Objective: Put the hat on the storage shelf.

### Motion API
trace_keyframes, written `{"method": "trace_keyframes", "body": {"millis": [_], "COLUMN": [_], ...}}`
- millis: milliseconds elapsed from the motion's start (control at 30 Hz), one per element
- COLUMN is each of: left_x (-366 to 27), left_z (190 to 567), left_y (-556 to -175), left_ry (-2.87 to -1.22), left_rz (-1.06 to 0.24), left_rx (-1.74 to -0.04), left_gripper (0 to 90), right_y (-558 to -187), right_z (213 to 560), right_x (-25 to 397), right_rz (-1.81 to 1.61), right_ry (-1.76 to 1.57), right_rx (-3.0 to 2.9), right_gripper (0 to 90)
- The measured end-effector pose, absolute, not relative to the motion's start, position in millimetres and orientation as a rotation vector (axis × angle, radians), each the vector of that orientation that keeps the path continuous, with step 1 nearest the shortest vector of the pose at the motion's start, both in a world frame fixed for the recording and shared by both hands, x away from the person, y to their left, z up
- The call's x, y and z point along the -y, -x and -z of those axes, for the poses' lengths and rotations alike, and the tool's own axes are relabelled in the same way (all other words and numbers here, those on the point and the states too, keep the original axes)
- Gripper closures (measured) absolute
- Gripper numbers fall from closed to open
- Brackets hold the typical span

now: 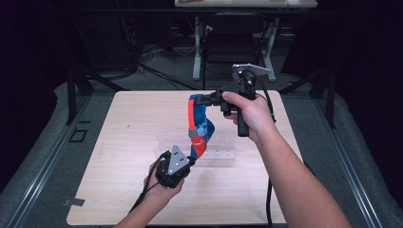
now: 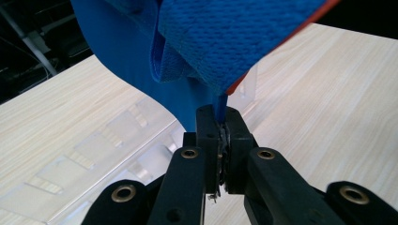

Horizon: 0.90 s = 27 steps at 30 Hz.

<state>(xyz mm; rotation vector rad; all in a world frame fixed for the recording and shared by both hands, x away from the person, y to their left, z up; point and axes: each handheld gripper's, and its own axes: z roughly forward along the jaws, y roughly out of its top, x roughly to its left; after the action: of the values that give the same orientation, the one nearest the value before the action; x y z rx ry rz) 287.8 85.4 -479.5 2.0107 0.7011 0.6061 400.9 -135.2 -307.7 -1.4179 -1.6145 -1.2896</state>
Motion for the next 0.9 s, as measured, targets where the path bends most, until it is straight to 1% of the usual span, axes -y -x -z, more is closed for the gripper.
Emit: {"method": "trace_keyframes", "body": {"millis": [400, 900], "left_x": [-102.0, -96.8], "left_z": [467.3, 482.6], "left_y": [-303.5, -311.8], "left_ry": [-1.963, -1.976], "left_rz": [-0.576, -0.554], "left_rx": [-0.761, -0.812], "left_gripper": [88.4, 88.4], "right_y": [-400.2, -406.7], "right_z": [314.7, 338.1], "right_x": [129.3, 131.1], "right_rz": [1.265, 1.216], "right_ry": [1.408, 1.45], "right_rx": [1.638, 1.637], "right_gripper": [88.9, 88.8]}}
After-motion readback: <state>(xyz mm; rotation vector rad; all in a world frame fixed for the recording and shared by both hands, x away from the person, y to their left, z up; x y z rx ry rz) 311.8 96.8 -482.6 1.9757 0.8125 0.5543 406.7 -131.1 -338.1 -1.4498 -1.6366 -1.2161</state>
